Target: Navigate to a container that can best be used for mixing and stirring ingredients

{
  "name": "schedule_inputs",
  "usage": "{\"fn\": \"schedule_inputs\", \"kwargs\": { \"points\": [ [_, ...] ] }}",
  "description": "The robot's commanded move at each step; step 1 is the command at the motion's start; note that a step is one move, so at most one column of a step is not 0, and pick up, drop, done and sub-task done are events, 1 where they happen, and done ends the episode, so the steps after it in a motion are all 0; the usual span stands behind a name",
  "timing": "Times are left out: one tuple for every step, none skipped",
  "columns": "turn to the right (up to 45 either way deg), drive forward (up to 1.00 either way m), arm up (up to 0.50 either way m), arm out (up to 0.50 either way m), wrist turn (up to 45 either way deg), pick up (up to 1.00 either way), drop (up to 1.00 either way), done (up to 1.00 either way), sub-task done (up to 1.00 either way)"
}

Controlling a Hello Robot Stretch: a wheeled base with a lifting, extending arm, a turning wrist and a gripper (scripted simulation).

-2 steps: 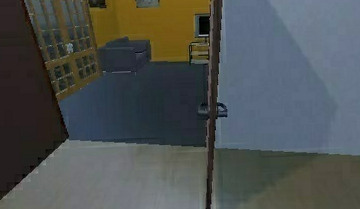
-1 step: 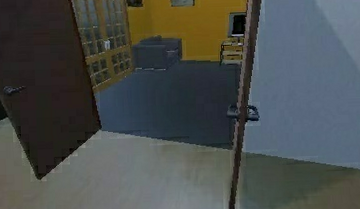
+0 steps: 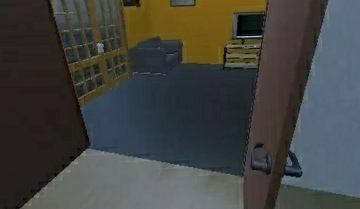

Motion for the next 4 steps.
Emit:
{"fn": "schedule_inputs", "kwargs": {
  "points": [
    [45.0, 0.0, 0.0, 0.0, 0.0, 0.0, 0.0, 0.0, 0.0],
    [45.0, 0.0, 0.0, 0.0, 0.0, 0.0, 0.0, 0.0, 0.0],
    [18.0, 0.0, 0.0, 0.0, 0.0, 0.0, 0.0, 0.0, 0.0],
    [0.0, 0.25, 0.0, 0.0, 0.0, 0.0, 0.0, 0.0, 0.0]
  ]
}}
